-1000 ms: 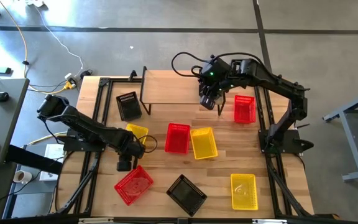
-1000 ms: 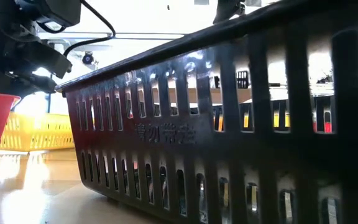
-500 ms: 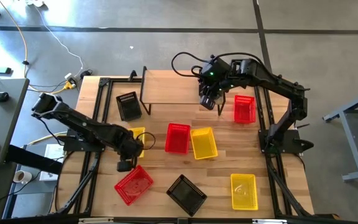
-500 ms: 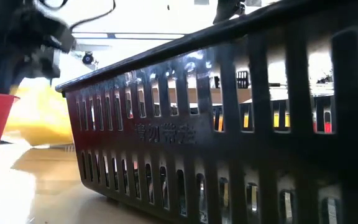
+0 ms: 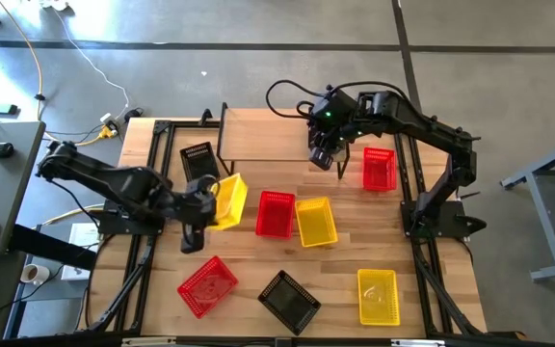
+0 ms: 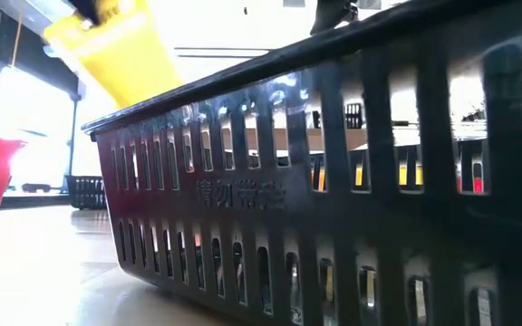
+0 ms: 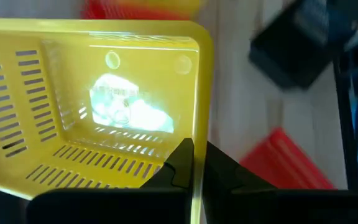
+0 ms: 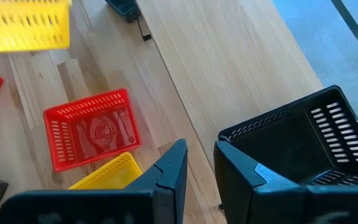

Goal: Stack baskets on shelf by color
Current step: Put the top left yellow bin on the shelf

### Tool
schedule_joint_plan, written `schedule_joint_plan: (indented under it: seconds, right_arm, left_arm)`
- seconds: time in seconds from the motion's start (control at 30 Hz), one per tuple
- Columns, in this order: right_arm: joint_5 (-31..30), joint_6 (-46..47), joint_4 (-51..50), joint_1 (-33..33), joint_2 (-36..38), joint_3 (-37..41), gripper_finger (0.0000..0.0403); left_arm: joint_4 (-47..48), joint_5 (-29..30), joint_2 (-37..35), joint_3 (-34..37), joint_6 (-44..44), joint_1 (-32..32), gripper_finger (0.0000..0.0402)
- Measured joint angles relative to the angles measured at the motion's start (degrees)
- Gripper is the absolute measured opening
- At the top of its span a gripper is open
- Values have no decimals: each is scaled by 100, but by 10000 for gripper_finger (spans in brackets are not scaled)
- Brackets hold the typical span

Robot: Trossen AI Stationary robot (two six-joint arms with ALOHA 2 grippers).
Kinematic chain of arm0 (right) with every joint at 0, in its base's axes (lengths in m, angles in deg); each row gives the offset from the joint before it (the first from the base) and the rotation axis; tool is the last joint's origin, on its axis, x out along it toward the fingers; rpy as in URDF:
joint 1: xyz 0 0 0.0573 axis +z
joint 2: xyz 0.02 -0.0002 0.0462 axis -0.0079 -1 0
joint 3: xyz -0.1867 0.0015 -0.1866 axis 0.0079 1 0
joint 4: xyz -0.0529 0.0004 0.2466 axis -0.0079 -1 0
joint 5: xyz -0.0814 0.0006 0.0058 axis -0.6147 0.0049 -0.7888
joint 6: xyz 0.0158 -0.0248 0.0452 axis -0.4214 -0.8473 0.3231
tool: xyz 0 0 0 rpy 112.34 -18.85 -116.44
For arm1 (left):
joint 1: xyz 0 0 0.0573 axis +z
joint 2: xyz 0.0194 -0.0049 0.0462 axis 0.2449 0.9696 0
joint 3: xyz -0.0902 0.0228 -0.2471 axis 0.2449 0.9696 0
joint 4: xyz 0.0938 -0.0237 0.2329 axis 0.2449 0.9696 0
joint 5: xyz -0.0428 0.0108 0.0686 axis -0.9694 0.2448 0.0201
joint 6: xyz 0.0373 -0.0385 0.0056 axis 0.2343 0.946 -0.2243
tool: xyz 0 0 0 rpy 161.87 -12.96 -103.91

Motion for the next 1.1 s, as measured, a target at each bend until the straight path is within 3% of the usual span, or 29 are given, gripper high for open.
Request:
schedule_joint_plan:
  seconds: [0.17, 0.47, 0.87, 1.1]
  right_arm:
    - [-21, 166, 2, 0, 0, 0, 65]
    - [-102, 451, 20, -1, 0, 0, 65]
    - [-654, 1043, 17, -2, 0, 0, 65]
    - [-813, 1383, 17, -2, 0, 0, 65]
  left_arm:
    - [5, 722, -143, -511, -564, 188, 2]
    - [-83, 1881, -112, -1319, -2425, 1012, 2]
    - [-963, 2021, -79, -1671, -4430, 2544, 1]
    - [-1168, 1949, 419, -1676, -5126, 3309, 1]
